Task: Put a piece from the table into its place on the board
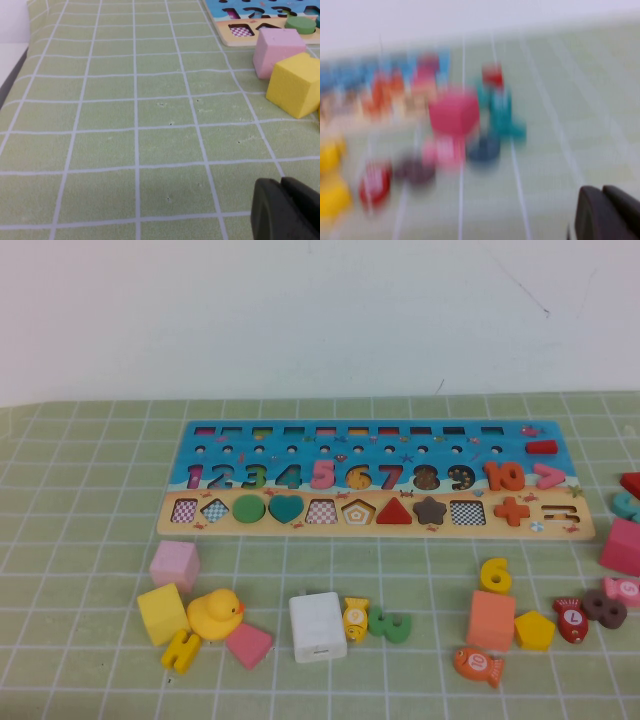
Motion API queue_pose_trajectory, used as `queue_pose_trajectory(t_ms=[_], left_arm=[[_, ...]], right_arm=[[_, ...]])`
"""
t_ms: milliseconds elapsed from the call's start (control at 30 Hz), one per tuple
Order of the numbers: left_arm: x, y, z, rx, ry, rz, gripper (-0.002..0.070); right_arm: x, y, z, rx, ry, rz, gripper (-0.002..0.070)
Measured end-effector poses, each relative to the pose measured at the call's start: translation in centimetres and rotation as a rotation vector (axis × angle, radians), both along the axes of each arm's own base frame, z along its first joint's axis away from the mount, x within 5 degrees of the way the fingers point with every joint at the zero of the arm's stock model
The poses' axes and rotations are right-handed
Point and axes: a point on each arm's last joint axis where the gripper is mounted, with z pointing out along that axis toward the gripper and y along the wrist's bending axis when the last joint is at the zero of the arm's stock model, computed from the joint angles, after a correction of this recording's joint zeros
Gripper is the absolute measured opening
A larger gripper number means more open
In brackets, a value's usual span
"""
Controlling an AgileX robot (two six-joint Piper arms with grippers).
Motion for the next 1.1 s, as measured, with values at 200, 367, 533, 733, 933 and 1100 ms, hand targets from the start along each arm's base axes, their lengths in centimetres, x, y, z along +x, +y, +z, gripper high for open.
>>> queue_pose_trajectory(t_ms=[200, 367, 533, 733, 933, 1100], left_arm=[[0.0, 0.0, 0.0, 0.0, 0.0, 0.0, -0.0002], [0.0, 0.0, 0.0, 0.0, 0.0, 0.0, -0.0002], [0.0, 0.0, 0.0, 0.0, 0.0, 0.0, -0.0002], [0.0, 0.0, 0.0, 0.0, 0.0, 0.0, -0.0002], [0.0, 0.0, 0.0, 0.0, 0.0, 0.0, -0.0002], [0.0, 0.0, 0.0, 0.0, 0.0, 0.0, -0.0002]], right_arm=[[0.1, -0.2, 3.4, -0.019, -0.373, -0.026, -0.0003], [-0.6, -0.4, 5.7, -0.027, -0.636, -0.044, -0.0003], [-1.2, -0.4, 6.9, 0.038, -0.797, -0.042, -0.0003], [-2.0, -0.5, 7.9, 0.11, -0.933, -0.038, -0.0003], [-2.3, -0.3, 11.0, 0.125, -0.807, -0.023, -0.0003], [-3.0, 0.0, 16.0, 0.118, -0.585, -0.004, -0.0002]])
